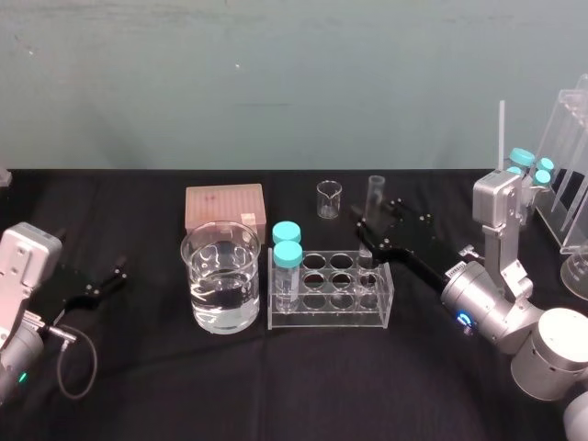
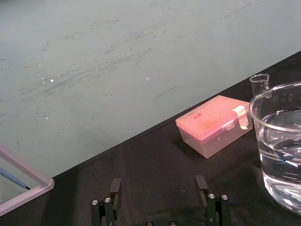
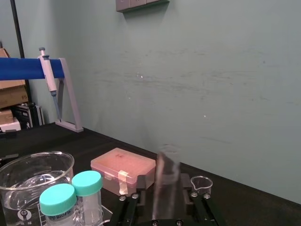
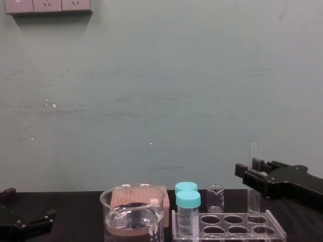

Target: Hold the test tube with one hand and immerse one end into the beaker, then return it to the test tube rack.

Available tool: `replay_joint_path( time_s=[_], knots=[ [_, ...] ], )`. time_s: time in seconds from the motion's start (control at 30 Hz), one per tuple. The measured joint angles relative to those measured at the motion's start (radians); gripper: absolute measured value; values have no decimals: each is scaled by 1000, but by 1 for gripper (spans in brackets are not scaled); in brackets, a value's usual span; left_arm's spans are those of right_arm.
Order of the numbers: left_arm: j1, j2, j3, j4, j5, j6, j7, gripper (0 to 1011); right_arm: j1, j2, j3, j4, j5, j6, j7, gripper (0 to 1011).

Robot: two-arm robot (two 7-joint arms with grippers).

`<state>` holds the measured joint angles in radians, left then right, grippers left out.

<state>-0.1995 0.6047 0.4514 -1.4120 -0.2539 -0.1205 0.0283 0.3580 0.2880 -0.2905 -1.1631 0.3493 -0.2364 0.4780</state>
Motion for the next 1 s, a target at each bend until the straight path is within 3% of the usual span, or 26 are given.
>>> replay_joint_path(
  time_s=[0.6, 0.83, 1.0],
  knots=[
    [0, 0, 0, 0, 0, 0, 0, 1000, -4, 1, 8, -14, 7, -9, 2, 998],
    [0, 0, 0, 0, 0, 0, 0, 1000, -36, 9, 32, -77, 15, -26, -12, 1000],
    [0, 0, 0, 0, 0, 0, 0, 1000, -97, 24, 66, -171, 12, -31, -54, 1000]
  ],
)
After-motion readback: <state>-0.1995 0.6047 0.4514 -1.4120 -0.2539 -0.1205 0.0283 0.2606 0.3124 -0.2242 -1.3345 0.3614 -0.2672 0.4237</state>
